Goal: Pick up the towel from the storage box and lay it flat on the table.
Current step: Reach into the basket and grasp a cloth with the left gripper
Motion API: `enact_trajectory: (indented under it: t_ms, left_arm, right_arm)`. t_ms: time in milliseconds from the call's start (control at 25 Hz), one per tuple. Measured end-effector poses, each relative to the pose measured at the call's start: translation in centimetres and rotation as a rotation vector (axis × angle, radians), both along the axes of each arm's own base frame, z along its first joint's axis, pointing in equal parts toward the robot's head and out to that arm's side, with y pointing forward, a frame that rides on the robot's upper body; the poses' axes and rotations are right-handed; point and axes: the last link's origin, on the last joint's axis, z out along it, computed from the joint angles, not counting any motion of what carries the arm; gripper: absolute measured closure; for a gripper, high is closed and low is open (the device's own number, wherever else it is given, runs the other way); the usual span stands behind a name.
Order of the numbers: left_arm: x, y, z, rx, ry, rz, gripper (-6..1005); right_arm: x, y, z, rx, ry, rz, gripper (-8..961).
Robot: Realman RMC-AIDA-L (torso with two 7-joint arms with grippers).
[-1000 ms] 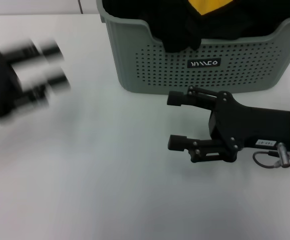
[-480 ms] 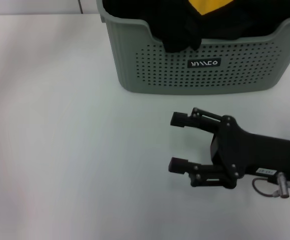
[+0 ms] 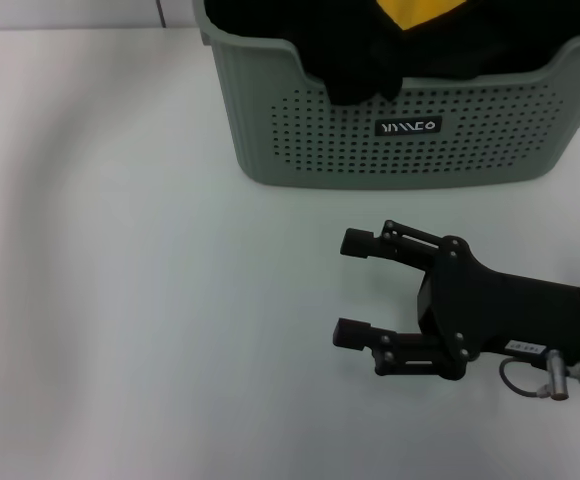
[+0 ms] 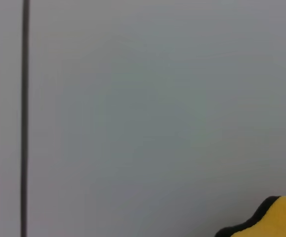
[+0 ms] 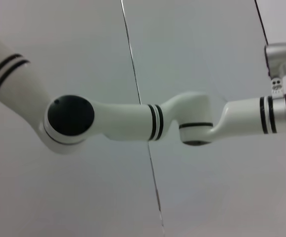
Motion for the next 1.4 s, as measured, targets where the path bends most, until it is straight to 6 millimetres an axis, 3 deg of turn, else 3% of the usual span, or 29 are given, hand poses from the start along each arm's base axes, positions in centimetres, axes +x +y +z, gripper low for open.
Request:
enact_trajectory:
  t_ms: [440, 760, 1080, 1400]
  left_arm:
    - [2.0, 1.4, -2.5, -0.002, 0.071, 0.025, 444]
    - [2.3, 2.0, -3.2, 0.015, 0.123, 0.042, 445]
    - [1.8, 1.7, -3.2, -0.013, 0.102, 0.047, 445]
    - [0.0, 1.3, -1.3, -0.035, 0.033, 0.082, 446]
  right_arm:
    - [-0.1, 0.7, -0.4, 0.038, -0.026, -0.005, 109]
    - [-0.1, 0.9, -0.7, 0.053, -0.030, -0.027, 110]
    - [0.0, 1.1, -0.6, 0.066, -0.033, -0.041, 110]
    - [0.1, 1.2, -0.8, 0.070, -0.044, -0.049, 111]
